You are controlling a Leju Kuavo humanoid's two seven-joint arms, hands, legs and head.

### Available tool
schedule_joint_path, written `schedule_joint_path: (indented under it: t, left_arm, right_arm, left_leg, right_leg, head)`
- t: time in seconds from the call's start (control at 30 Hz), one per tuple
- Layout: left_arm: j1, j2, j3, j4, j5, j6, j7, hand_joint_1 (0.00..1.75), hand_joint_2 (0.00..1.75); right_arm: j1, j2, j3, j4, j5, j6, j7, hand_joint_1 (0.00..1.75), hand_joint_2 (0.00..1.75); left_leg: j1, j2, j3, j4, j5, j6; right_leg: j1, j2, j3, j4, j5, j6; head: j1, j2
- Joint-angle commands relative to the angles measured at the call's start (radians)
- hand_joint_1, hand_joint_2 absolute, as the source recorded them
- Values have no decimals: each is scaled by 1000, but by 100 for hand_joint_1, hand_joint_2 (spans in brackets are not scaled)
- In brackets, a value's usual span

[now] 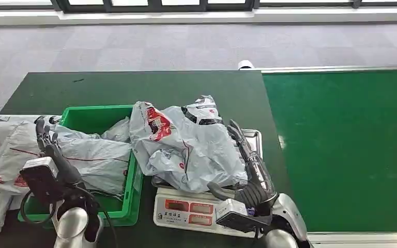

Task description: Moved the parcel from conveyor to table for the left to box.

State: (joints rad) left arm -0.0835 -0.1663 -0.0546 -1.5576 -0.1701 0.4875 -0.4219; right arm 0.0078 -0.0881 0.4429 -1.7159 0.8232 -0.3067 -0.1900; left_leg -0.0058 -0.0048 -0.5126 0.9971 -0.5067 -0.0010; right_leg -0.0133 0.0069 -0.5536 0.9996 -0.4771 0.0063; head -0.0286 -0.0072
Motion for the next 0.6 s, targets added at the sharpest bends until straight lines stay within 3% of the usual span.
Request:
schedule_joint_path:
  t: [0.03, 0.1, 0.17, 0.2, 0.27, 0.3, 0.4, 0.5, 0.6]
  left_arm:
    - [-29, 5, -38, 21, 3, 31, 1, 0, 0]
    - [-72, 32, -97, 73, -78, 30, 35, 0, 0]
    - [-152, 74, -197, 155, -257, -17, 93, 0, 0]
    - [-221, 97, -269, 230, -373, -121, 163, 0, 0]
    - [-323, 97, -352, 339, -503, -239, 184, 0, 0]
    - [-388, 91, -403, 420, -578, -277, 179, 0, 175]
    - [-487, 75, -514, 574, -744, -297, 172, 0, 175]
    - [-544, 42, -623, 692, -830, -352, 156, 0, 175]
    - [-554, 32, -651, 721, -848, -365, 162, 0, 175]
  right_arm:
    - [69, -32, -79, -129, -5, -33, -33, 0, 175]
    - [111, -20, -102, -195, -47, -53, -86, 0, 175]
    - [76, -14, -110, -209, -62, -64, -88, 0, 175]
    - [36, -18, -118, -214, -114, -58, -99, 0, 175]
    - [-6, -30, -133, -217, -150, -42, -108, 0, 175]
    - [-35, -42, -143, -209, -186, -25, -124, 0, 175]
    - [-135, -34, -161, -144, -254, 39, -156, 0, 175]
    - [-278, -5, -149, -49, -269, 74, -156, 0, 175]
    - [-298, -6, -144, -36, -271, 72, -154, 0, 175]
  left_leg:
    - [1, -3, 0, -2, 1, -1]
    - [1, -6, -1, -1, 1, -1]
    - [1, -6, 0, -1, 1, -1]
    - [1, -7, -1, -1, 2, -1]
    - [0, -7, -3, 1, 2, 0]
    - [0, -9, -4, 1, 3, 0]
    - [1, -10, -5, 0, 6, 0]
    - [0, 0, -3, 0, 6, 1]
    - [0, 4, -2, 1, 5, 1]
  right_leg:
    - [1, -4, 2, -3, 1, 0]
    - [1, -6, 1, -2, -1, 0]
    - [1, -6, 2, -1, -1, 0]
    - [1, -8, 1, -2, -1, 0]
    - [0, -6, -1, 0, 0, 0]
    - [0, -9, 0, 0, 1, 0]
    - [1, -10, 1, -4, 4, 1]
    - [0, -1, 0, -4, 9, 1]
    - [-1, 4, -1, -3, 9, 2]
  head:
    - [0, 0]
    - [0, 0]
    - [0, 0]
    - [0, 0]
    - [0, 0]
    - [0, 0]
    - [0, 0]
    - [0, 0]
    - [0, 0]
